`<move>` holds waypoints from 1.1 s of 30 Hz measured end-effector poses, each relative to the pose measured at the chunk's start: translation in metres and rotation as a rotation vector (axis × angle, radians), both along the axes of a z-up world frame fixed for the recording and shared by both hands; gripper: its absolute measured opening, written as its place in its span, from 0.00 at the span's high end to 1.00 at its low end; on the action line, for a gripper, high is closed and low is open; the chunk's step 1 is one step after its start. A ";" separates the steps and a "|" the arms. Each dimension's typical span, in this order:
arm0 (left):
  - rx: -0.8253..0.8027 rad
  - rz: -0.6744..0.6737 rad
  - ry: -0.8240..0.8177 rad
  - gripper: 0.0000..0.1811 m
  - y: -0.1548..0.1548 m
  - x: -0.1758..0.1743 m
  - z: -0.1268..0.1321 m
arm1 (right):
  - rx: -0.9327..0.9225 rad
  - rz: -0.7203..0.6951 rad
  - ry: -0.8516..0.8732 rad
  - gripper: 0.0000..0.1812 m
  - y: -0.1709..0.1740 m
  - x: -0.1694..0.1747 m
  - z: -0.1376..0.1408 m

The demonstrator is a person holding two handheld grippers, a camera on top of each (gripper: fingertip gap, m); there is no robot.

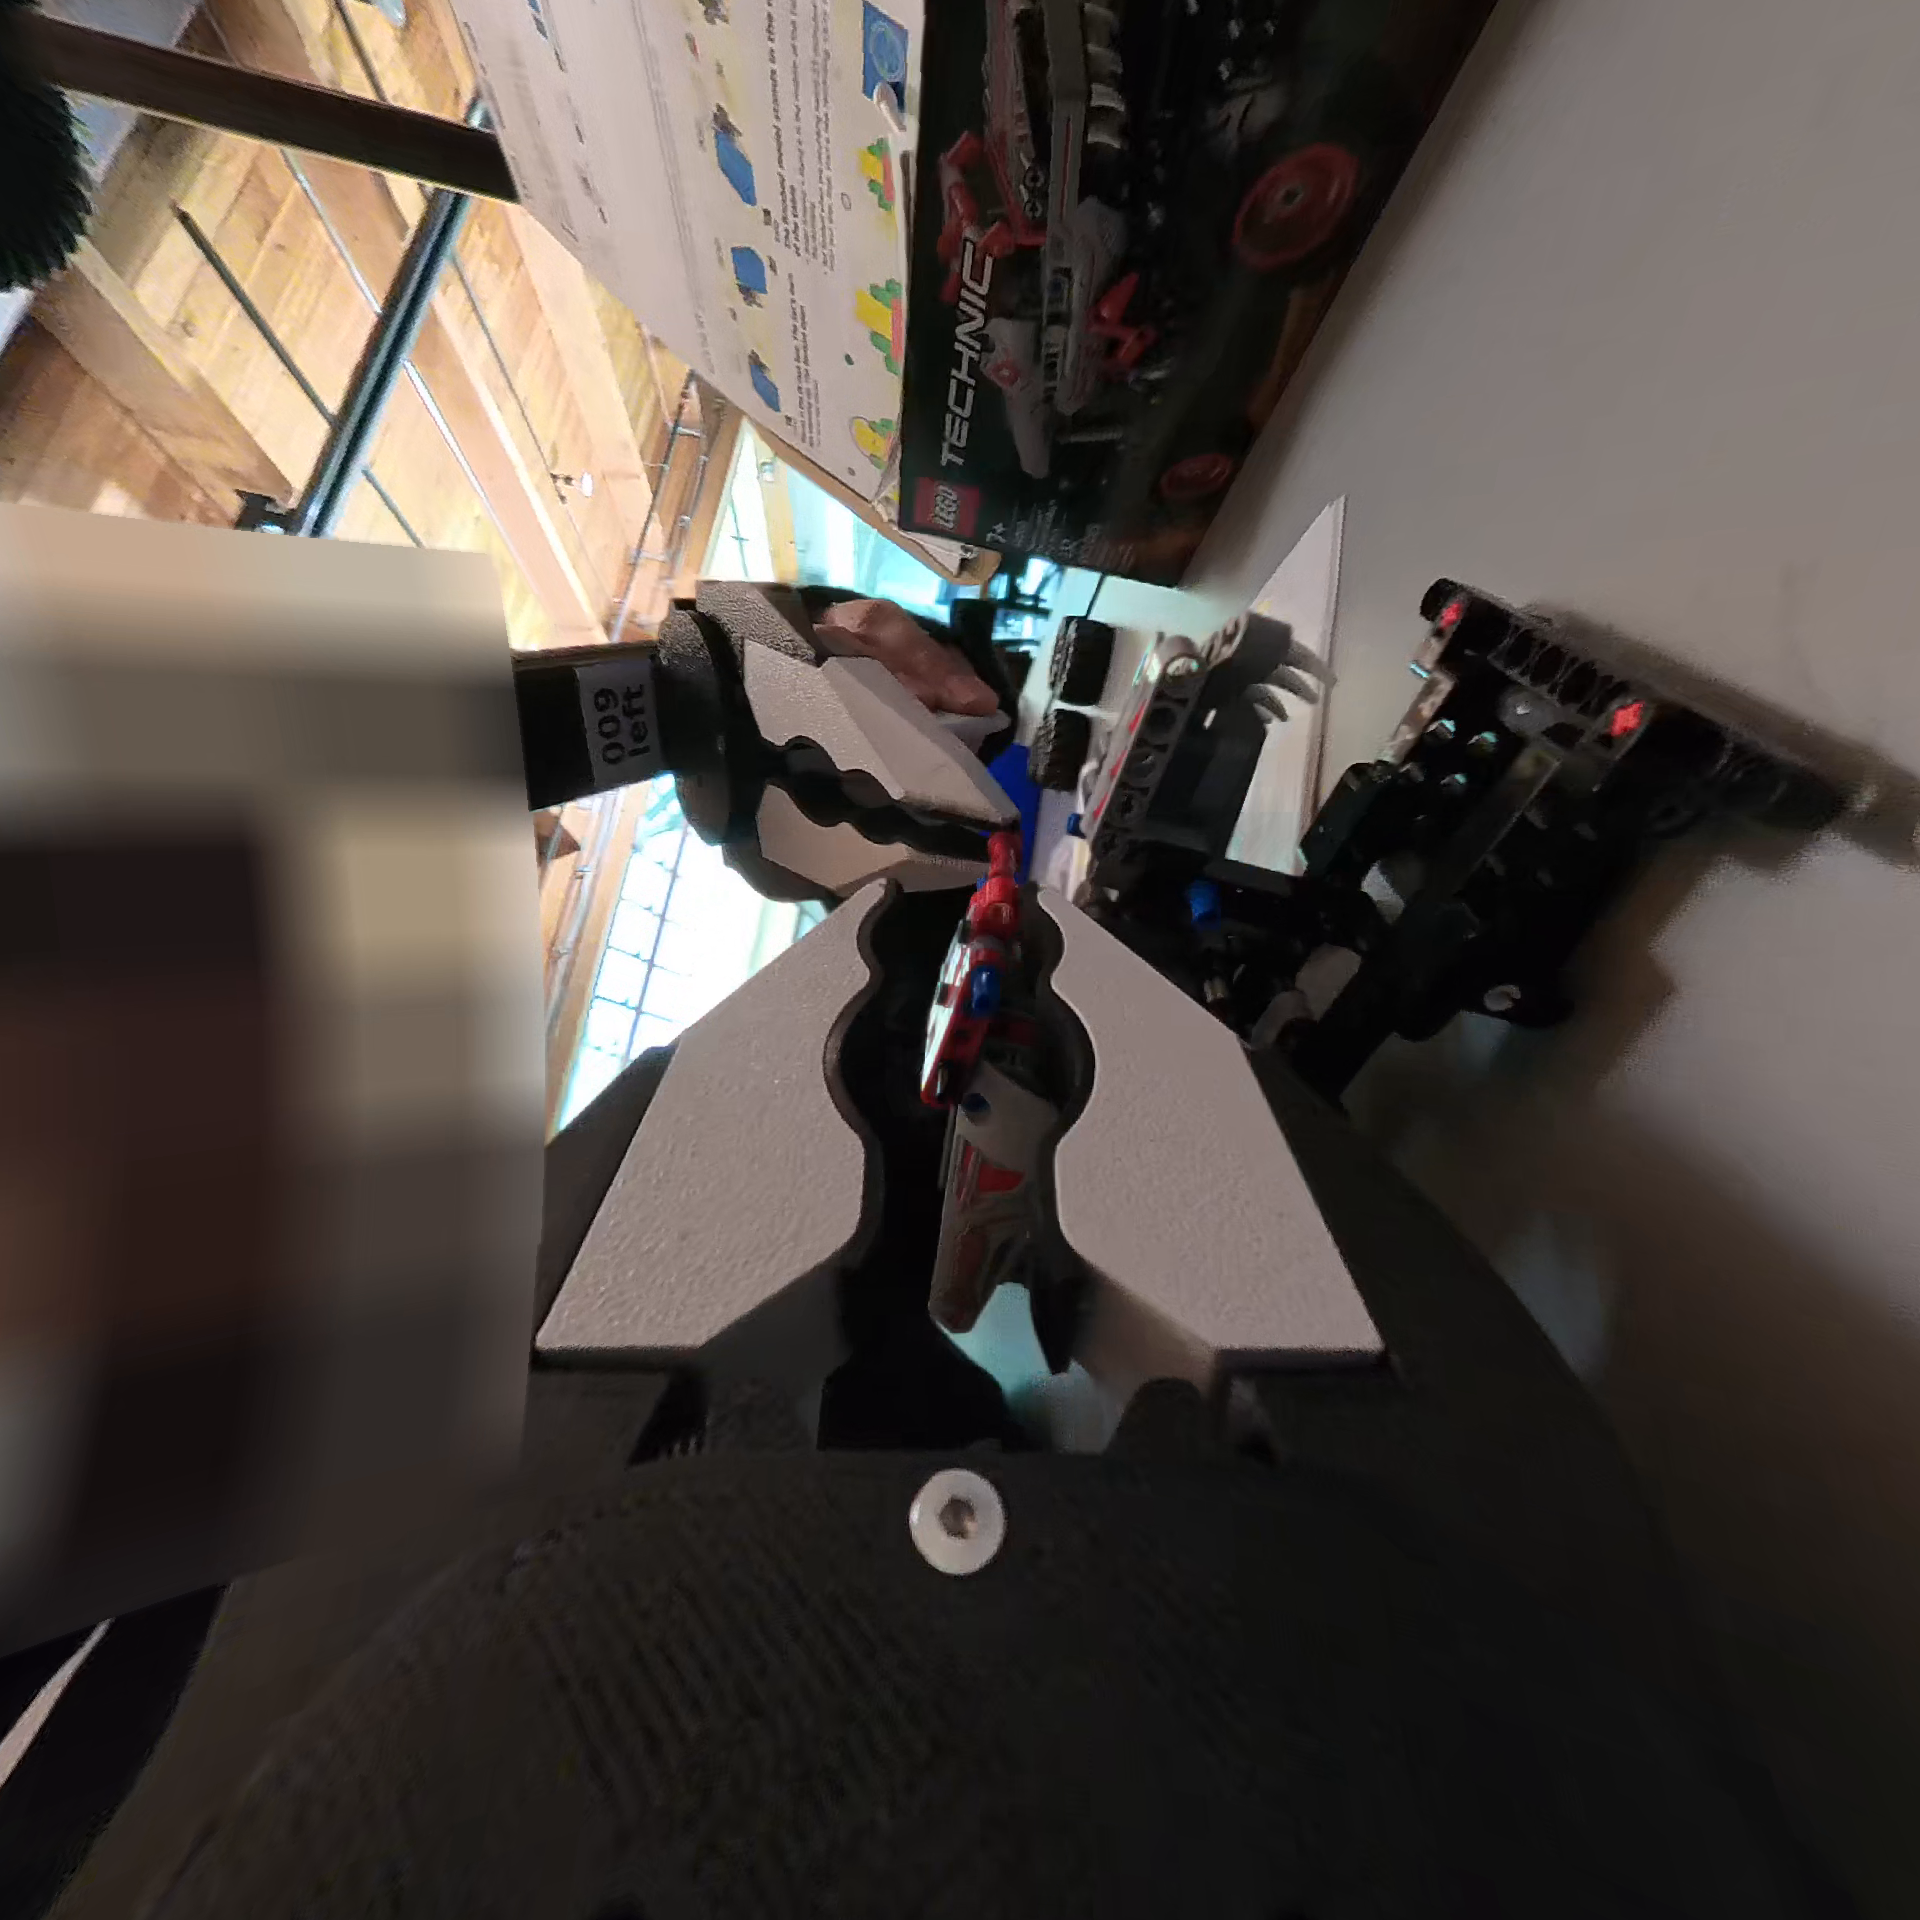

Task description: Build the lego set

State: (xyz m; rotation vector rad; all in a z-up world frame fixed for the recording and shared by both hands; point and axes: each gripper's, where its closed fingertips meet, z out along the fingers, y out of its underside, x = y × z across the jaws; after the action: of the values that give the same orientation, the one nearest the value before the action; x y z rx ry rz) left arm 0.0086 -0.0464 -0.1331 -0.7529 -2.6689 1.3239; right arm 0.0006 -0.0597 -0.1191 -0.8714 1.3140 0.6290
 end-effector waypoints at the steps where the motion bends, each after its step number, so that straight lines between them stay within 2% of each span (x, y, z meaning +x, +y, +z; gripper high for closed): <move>1: -0.005 -0.001 0.000 0.98 -0.001 0.000 0.001 | -0.022 -0.010 -0.003 0.89 -0.002 -0.001 0.000; 15: -0.027 -0.038 -0.013 0.98 -0.009 -0.005 -0.001 | -0.103 -0.110 0.024 0.93 -0.015 -0.006 -0.005; 26: -0.047 -0.050 -0.022 0.99 -0.009 -0.005 0.001 | -0.103 -0.087 0.012 0.95 -0.005 -0.006 -0.006; 33: -0.040 -0.063 -0.090 0.98 -0.007 -0.002 0.000 | -0.130 -0.046 -0.015 0.95 -0.002 -0.004 -0.006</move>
State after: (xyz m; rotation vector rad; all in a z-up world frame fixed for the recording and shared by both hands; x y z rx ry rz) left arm 0.0066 -0.0536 -0.1331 -0.9144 -2.6694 1.3633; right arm -0.0035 -0.0620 -0.1248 -0.9462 1.3692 0.5043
